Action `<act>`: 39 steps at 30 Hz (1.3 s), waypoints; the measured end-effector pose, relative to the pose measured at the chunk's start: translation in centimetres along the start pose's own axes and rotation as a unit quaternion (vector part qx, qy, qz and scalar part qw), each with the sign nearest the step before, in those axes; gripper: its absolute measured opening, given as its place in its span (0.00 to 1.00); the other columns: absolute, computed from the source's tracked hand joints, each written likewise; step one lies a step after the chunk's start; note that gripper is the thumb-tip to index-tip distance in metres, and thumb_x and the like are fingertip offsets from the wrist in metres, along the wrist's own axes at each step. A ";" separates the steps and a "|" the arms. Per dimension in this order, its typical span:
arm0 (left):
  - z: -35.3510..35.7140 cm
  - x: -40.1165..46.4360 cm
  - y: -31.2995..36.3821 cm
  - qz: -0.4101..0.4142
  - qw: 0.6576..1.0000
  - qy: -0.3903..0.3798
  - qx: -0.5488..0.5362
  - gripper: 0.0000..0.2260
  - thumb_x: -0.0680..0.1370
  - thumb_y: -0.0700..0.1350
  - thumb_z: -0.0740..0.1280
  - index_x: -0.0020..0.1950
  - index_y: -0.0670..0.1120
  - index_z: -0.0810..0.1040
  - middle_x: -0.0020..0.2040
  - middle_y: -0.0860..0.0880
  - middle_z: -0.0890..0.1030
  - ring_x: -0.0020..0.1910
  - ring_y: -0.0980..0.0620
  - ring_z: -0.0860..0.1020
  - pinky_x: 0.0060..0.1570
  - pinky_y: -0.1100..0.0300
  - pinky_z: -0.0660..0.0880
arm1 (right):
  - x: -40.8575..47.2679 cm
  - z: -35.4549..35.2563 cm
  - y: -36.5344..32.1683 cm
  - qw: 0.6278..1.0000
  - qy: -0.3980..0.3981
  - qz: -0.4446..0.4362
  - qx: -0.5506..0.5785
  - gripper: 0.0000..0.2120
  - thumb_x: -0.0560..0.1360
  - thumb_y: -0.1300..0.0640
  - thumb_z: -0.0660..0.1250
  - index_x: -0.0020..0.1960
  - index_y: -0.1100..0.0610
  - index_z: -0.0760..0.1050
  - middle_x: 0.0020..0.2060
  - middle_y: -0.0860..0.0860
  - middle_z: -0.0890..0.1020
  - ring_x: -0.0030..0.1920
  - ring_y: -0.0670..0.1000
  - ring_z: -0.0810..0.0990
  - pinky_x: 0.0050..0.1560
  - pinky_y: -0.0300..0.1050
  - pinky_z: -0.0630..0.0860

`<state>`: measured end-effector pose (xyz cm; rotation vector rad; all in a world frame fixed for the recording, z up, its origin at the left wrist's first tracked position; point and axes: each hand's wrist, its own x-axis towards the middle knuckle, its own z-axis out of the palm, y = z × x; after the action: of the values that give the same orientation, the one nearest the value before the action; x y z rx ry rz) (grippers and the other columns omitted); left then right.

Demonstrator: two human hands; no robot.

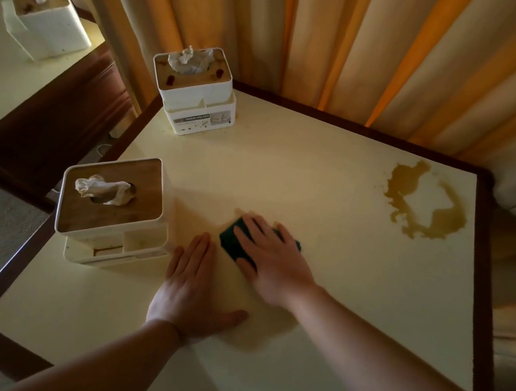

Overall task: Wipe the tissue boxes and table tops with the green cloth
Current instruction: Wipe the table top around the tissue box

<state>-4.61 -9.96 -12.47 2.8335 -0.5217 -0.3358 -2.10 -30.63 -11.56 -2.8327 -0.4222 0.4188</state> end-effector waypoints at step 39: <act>-1.2 -0.6 0.4 -0.009 0.999 -0.004 -0.044 0.64 0.63 0.81 0.63 0.84 0.41 0.46 0.85 0.45 0.46 0.83 0.50 0.42 0.80 0.53 0.37 | -9.4 2.2 -0.2 0.976 0.047 0.211 0.038 0.32 0.86 0.40 0.49 0.85 0.52 0.47 0.85 0.49 0.43 0.84 0.51 0.39 0.82 0.58 0.42</act>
<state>-4.95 -9.84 -11.13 2.7547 -0.4722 -0.3644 -11.51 -32.96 -11.27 -2.8419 0.2180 0.3647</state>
